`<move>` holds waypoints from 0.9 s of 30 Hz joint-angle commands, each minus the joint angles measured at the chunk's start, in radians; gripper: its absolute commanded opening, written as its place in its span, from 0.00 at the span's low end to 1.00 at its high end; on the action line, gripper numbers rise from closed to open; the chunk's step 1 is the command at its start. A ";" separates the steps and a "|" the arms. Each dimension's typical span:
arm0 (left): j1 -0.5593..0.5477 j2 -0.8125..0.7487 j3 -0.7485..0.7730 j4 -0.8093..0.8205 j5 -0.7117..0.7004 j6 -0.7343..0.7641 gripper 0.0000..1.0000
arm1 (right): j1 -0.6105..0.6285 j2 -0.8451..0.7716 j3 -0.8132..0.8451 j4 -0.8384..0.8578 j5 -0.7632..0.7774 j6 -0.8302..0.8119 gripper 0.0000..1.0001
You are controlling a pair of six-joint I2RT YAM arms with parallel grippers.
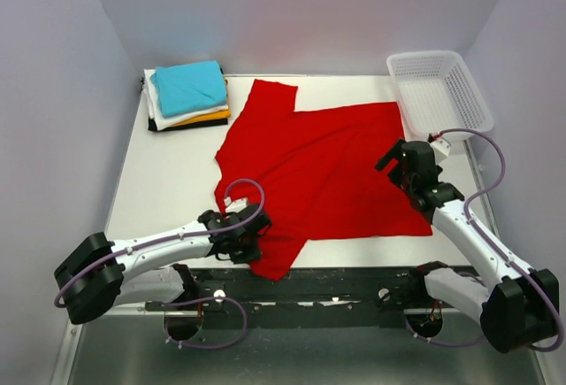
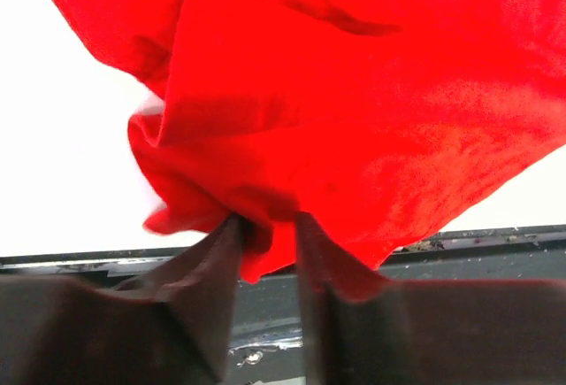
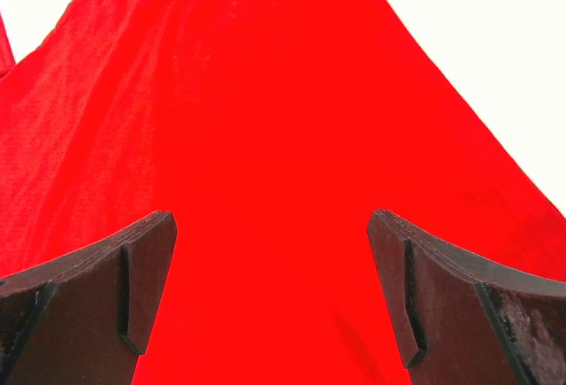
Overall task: Fold and stack the t-shirts
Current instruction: Grab the side of the flattened tshirt closest away from the robot with both arms
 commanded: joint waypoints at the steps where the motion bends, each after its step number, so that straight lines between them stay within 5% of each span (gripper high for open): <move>1: -0.005 0.088 -0.019 0.031 -0.035 0.013 0.15 | -0.004 -0.052 -0.034 -0.117 0.085 0.095 1.00; 2: -0.006 0.096 -0.009 0.010 -0.045 0.014 0.02 | -0.004 -0.059 -0.040 -0.132 0.083 0.114 1.00; 3: -0.007 0.098 -0.003 -0.001 -0.053 0.023 0.00 | -0.004 -0.063 -0.038 -0.166 0.082 0.138 1.00; 13: -0.007 -0.032 -0.055 0.098 0.044 0.125 0.00 | -0.004 -0.165 -0.140 -0.511 0.208 0.387 1.00; 17: -0.008 -0.091 -0.078 0.120 0.076 0.135 0.00 | -0.003 -0.241 -0.206 -0.516 0.237 0.559 0.96; 27: -0.010 -0.180 -0.136 0.141 0.096 0.123 0.00 | -0.003 -0.197 -0.291 -0.407 0.228 0.632 0.78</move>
